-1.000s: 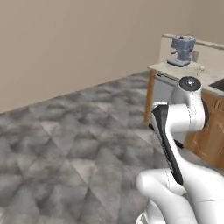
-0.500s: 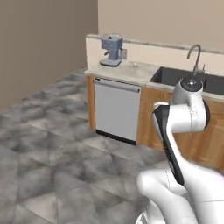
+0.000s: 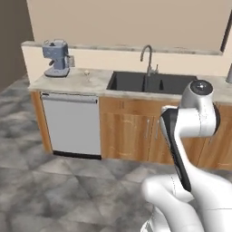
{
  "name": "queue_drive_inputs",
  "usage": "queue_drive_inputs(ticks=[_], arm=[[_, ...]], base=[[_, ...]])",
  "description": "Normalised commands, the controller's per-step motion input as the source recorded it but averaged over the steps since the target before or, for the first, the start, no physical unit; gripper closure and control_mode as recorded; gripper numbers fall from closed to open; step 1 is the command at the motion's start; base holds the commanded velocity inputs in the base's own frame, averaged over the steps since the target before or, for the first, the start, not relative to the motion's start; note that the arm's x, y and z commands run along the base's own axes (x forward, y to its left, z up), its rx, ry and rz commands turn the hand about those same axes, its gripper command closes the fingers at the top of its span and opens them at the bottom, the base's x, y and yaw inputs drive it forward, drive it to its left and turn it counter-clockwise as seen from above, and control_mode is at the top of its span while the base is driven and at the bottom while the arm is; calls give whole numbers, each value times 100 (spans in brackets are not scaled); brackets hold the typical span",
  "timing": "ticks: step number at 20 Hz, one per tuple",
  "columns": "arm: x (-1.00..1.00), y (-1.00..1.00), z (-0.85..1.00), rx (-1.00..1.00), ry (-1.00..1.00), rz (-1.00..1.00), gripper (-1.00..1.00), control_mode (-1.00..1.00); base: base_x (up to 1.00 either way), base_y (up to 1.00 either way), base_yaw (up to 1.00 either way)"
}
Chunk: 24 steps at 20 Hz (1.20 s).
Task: Grab the spray bottle from the cabinet, then place it next to the cutting board for sanitizing. Then grab the dish brush from the countertop next to the sink and place it next to the cutting board.
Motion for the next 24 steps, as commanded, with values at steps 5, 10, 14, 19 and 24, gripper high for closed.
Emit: queue_drive_inputs(ticks=[5, 10, 14, 19, 24], arm=[[0, 0, 0, 0, 0, 0, -100, 100], [0, 0, 0, 0, 0, 0, -100, 100], [0, 0, 0, 0, 0, 0, -100, 100], [0, 0, 0, 0, 0, 0, -100, 100], [0, 0, 0, 0, 0, 0, -100, 100]], base=[[70, 18, -26], [92, 23, -21], [78, 19, -18], [75, 96, -13], [49, 96, -10]])
